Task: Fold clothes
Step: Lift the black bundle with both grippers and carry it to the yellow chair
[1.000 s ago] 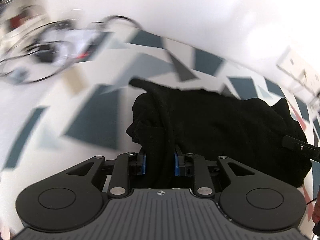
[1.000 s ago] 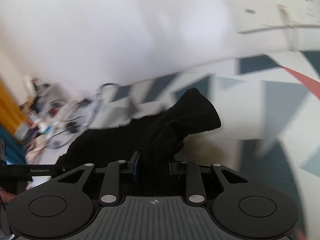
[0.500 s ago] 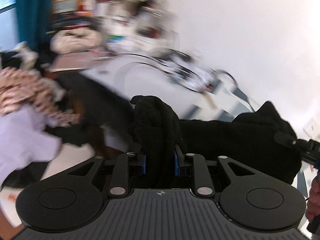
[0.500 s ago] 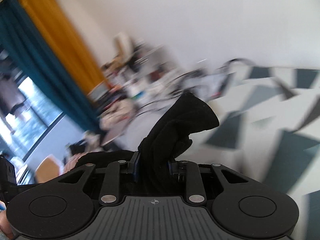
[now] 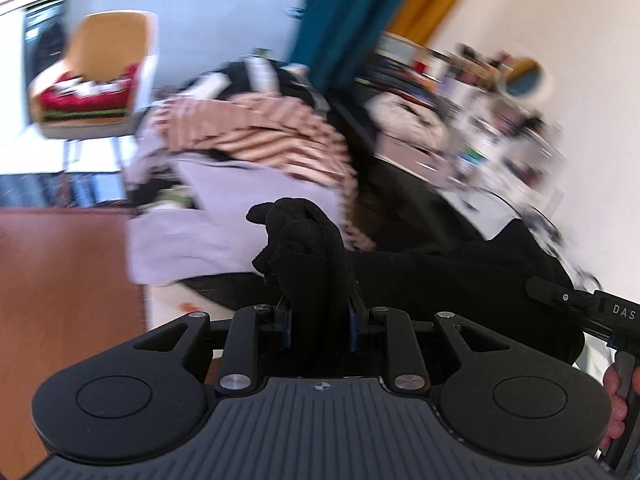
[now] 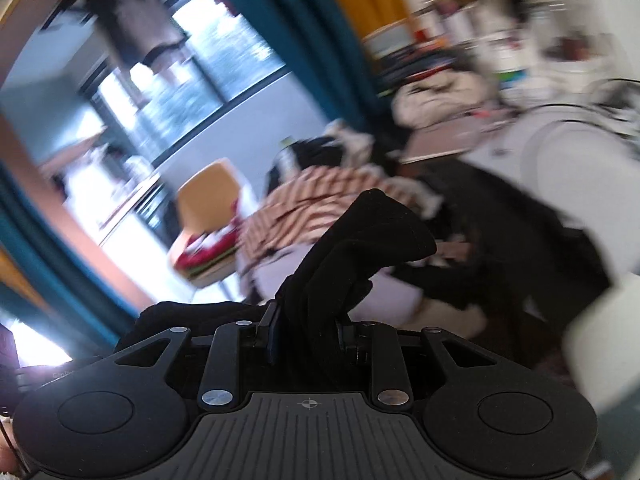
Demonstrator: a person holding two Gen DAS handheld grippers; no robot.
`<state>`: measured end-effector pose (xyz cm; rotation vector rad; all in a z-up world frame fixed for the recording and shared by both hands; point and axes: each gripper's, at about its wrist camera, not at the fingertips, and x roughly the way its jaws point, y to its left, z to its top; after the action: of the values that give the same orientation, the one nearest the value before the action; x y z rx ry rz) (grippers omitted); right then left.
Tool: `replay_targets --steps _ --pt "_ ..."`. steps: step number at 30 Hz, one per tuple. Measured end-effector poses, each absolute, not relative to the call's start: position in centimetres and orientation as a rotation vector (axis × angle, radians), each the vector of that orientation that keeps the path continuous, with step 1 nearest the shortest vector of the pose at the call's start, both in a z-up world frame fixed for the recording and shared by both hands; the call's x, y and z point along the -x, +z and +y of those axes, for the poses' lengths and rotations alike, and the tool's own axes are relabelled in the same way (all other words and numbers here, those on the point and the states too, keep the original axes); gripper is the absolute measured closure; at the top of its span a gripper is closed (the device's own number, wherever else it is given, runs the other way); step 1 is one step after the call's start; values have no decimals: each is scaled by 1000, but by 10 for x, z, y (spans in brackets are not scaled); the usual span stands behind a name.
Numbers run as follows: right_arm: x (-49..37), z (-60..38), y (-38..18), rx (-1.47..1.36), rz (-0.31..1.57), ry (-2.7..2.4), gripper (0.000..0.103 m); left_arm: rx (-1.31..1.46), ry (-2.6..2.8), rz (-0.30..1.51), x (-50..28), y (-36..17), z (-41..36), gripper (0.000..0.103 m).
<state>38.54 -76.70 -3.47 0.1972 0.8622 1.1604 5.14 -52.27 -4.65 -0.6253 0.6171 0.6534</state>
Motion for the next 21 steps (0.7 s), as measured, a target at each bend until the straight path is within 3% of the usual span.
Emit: replay_targets --steps 21 --pt "-385 -413 -32 -54 906 1590 80 654 1014 532 -15 -53 -294 79"
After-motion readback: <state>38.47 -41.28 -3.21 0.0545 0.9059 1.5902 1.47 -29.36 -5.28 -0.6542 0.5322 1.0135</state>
